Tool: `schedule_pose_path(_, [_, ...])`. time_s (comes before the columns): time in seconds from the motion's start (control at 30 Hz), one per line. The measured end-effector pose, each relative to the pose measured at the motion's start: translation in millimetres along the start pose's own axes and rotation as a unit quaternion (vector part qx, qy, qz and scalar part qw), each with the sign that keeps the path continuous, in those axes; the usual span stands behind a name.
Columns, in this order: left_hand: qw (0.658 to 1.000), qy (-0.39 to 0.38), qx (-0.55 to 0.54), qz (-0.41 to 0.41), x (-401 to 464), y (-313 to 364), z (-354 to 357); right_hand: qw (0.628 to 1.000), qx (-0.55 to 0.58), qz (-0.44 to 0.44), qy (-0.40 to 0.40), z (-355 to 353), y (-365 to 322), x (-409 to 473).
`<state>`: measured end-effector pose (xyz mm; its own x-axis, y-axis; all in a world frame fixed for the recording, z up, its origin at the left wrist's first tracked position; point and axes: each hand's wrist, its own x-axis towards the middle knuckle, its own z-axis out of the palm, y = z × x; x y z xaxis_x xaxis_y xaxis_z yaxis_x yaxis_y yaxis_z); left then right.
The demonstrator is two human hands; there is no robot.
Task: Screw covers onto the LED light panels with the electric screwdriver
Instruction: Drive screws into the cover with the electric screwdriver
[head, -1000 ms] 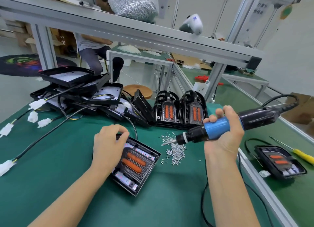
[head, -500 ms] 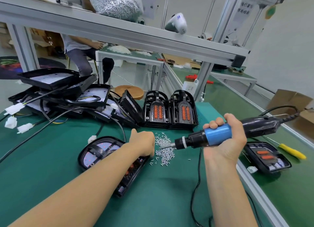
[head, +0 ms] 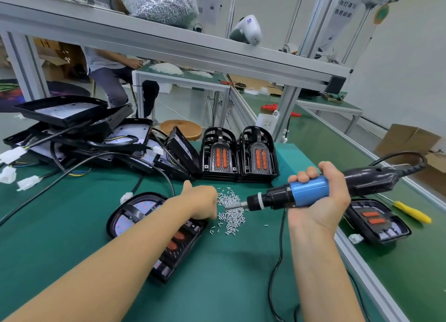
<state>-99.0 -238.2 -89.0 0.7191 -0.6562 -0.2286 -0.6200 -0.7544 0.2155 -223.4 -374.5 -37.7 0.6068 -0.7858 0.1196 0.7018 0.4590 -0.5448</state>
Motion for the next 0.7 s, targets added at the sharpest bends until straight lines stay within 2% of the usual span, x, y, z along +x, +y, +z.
schedule_pose_path(0.07, [0.988, 0.046, -0.142, 0.026, -14, -9, -4, 1.000, 0.004, -0.004, -0.004, 2, -2, -1])
schedule_pose_path(0.1, [0.968, 0.075, -0.238, 0.035, -25, -15, -4, 1.000, 0.006, -0.006, -0.006, 4, -2, -3])
schedule_pose_path(0.17, [0.898, 0.129, -0.417, 0.054, -49, -25, -2, 1.000, 0.008, -0.008, -0.012, 8, -3, -6])
schedule_pose_path(0.27, [0.811, 0.161, -0.559, 0.064, -81, -34, 8, 0.999, 0.015, -0.008, -0.034, 18, -2, -14])
schedule_pose_path(0.37, [0.759, 0.163, -0.629, 0.044, -100, -39, 19, 0.998, 0.018, -0.004, -0.061, 32, 4, -25])
schedule_pose_path(0.47, [0.723, 0.168, -0.669, 0.030, -111, -43, 22, 0.995, 0.018, 0.006, -0.093, 45, 15, -36])
schedule_pose_path(0.63, [0.698, 0.204, -0.686, 0.030, -125, -51, 22, 0.991, 0.008, 0.025, -0.131, 57, 29, -51])
schedule_pose_path(0.7, [0.700, 0.205, -0.684, 0.037, -130, -53, 24, 0.990, 0.006, 0.029, -0.135, 59, 32, -54])
